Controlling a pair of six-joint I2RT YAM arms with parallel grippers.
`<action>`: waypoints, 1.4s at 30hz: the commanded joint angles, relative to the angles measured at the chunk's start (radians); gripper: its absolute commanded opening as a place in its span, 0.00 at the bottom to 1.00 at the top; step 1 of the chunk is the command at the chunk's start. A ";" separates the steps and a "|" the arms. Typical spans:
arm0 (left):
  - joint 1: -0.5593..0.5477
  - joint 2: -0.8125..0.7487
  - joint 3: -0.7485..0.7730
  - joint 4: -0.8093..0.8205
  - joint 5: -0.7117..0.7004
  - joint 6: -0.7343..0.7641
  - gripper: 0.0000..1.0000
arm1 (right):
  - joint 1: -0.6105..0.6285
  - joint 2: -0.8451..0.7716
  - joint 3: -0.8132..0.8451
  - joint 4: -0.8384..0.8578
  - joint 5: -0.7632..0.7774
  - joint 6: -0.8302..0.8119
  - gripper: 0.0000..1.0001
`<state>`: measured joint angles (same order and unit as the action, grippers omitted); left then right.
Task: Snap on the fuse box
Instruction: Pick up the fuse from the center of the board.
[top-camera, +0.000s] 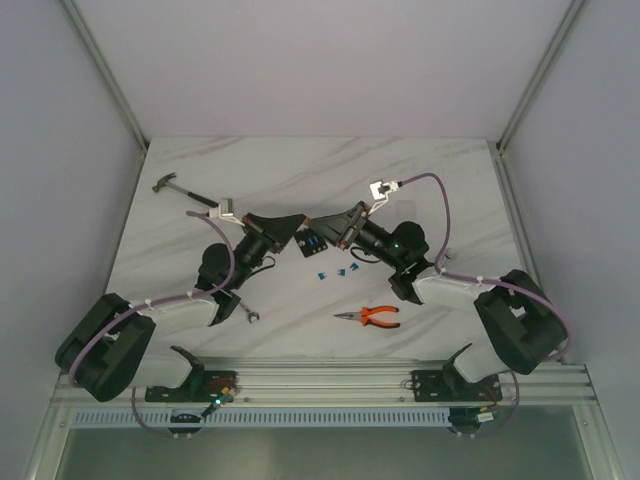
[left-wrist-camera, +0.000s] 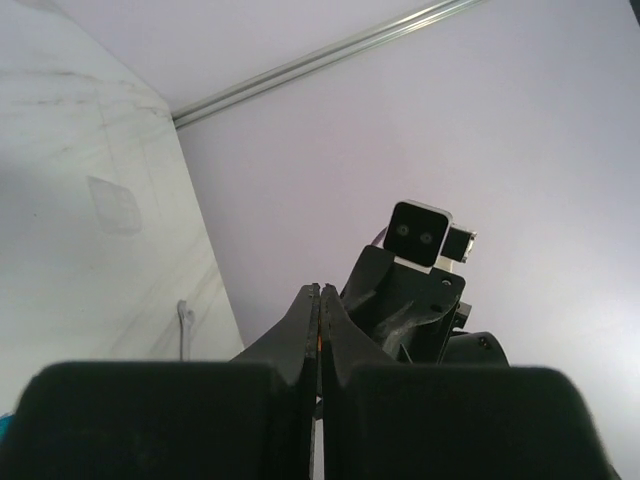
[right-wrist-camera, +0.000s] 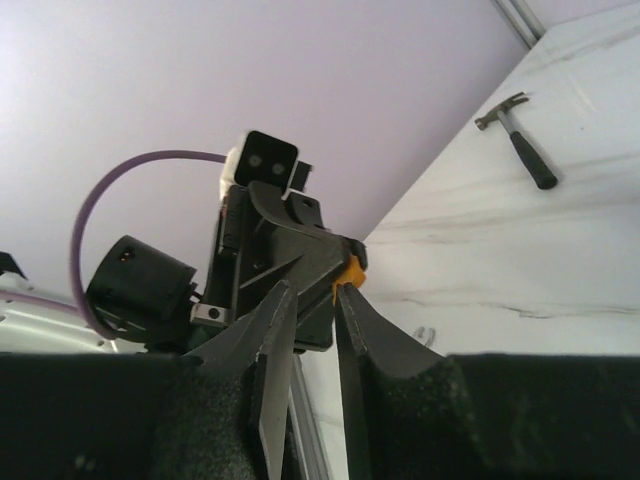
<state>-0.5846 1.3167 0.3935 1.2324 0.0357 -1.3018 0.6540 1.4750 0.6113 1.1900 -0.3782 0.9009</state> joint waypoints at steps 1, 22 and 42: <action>-0.007 0.024 -0.005 0.118 -0.005 -0.047 0.00 | -0.005 0.007 -0.001 0.116 -0.042 0.028 0.28; -0.029 0.022 -0.018 0.153 -0.033 -0.069 0.00 | -0.005 -0.014 -0.031 0.061 0.055 -0.010 0.30; -0.066 0.067 -0.009 0.220 -0.029 -0.108 0.00 | -0.005 0.028 -0.028 0.129 0.035 0.020 0.25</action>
<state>-0.6346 1.3762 0.3820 1.3464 0.0010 -1.3769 0.6514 1.4914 0.5888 1.2510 -0.3477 0.9199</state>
